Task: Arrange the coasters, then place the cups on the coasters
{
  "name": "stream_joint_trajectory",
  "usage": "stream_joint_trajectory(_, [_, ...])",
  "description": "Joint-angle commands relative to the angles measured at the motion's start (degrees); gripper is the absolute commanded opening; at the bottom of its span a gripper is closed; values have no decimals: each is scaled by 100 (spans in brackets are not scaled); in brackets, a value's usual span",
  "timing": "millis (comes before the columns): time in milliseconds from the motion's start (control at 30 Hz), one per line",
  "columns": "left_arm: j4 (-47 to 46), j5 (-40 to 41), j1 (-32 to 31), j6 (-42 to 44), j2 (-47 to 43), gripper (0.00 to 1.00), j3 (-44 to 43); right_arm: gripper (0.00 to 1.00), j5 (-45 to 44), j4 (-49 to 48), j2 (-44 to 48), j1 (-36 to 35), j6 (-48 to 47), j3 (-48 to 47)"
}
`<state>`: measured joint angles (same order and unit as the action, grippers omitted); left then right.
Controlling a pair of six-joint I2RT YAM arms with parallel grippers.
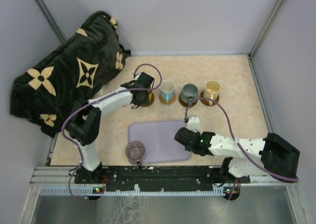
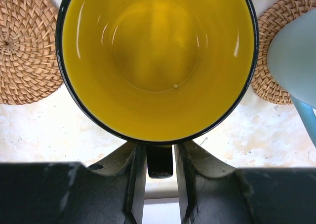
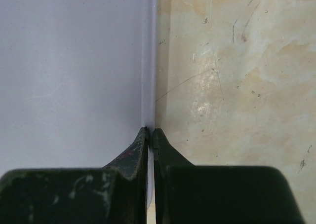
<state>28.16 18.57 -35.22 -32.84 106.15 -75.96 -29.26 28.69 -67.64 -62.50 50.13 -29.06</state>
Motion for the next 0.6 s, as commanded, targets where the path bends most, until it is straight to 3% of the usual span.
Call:
stream_joint_trajectory(0, [89,3,24,-66,23,34,-131,0,358,-108,-215,-114,28,56])
stream_joint_trajectory(567, [163,90,24,-93,-138,35,132,0,331,52,-20,-153,162,87])
